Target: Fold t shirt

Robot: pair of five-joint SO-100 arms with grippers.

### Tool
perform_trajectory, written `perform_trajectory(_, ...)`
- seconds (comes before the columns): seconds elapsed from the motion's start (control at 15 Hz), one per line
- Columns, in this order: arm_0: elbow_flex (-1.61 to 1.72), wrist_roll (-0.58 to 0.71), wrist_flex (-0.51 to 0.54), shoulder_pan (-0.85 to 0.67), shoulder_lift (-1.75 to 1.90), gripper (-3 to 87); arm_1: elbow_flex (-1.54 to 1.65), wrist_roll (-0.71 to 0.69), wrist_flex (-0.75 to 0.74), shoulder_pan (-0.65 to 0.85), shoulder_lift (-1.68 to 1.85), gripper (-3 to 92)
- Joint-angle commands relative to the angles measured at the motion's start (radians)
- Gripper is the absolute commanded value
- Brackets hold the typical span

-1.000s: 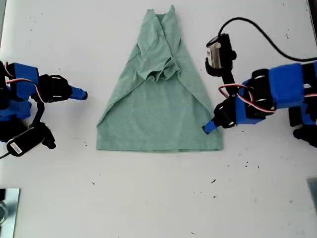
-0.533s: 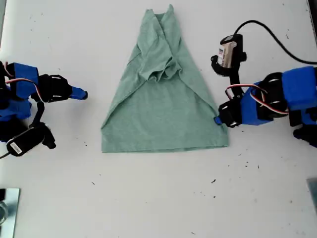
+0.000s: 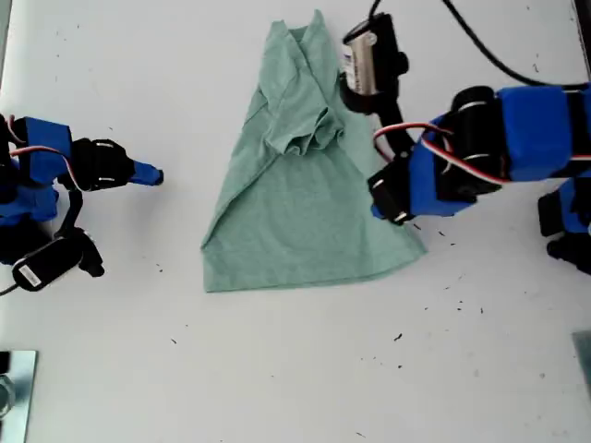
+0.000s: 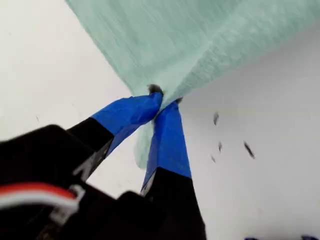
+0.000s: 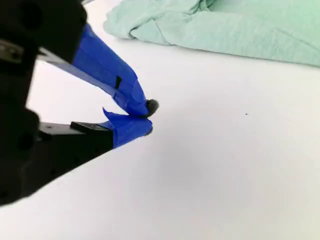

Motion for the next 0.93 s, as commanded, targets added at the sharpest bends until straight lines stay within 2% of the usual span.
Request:
perform_trajectory(0.0,-0.009,0.002,0.003,0.021,0.009,-0.2,-0.35,-0.014,-0.086,-0.02,-0.212,-1.5)
perform_trajectory(0.07,-0.009,0.002,0.003,0.021,0.009,-0.2,-0.446,-0.025,-0.17,-0.023,-0.313,-1.5)
perform_trajectory(0.2,-0.009,0.002,0.005,0.023,0.011,-0.2,-0.4,0.026,-0.344,-0.014,-0.436,-1.5)
perform_trajectory(0.27,-0.009,0.002,0.005,0.023,0.011,-0.2,-0.347,0.078,-0.399,-0.009,-0.499,0.7)
perform_trajectory(0.33,-0.009,0.002,0.005,0.021,0.011,-0.2,-0.35,0.098,-0.417,-0.015,-0.565,9.3)
perform_trajectory(0.4,-0.009,0.002,0.005,0.021,0.011,-0.2,-0.373,0.104,-0.413,-0.026,-0.586,17.9)
perform_trajectory(0.47,-0.009,0.002,0.005,0.021,0.011,-0.2,-0.41,0.095,-0.385,-0.037,-0.583,30.4)
perform_trajectory(0.67,-0.009,0.002,0.006,0.021,0.011,-0.2,-0.471,0.089,-0.198,-0.061,-0.35,27.4)
perform_trajectory(0.87,-0.009,0.002,0.006,0.02,0.011,-0.2,-0.144,0.078,-0.098,-0.037,0.071,26.2)
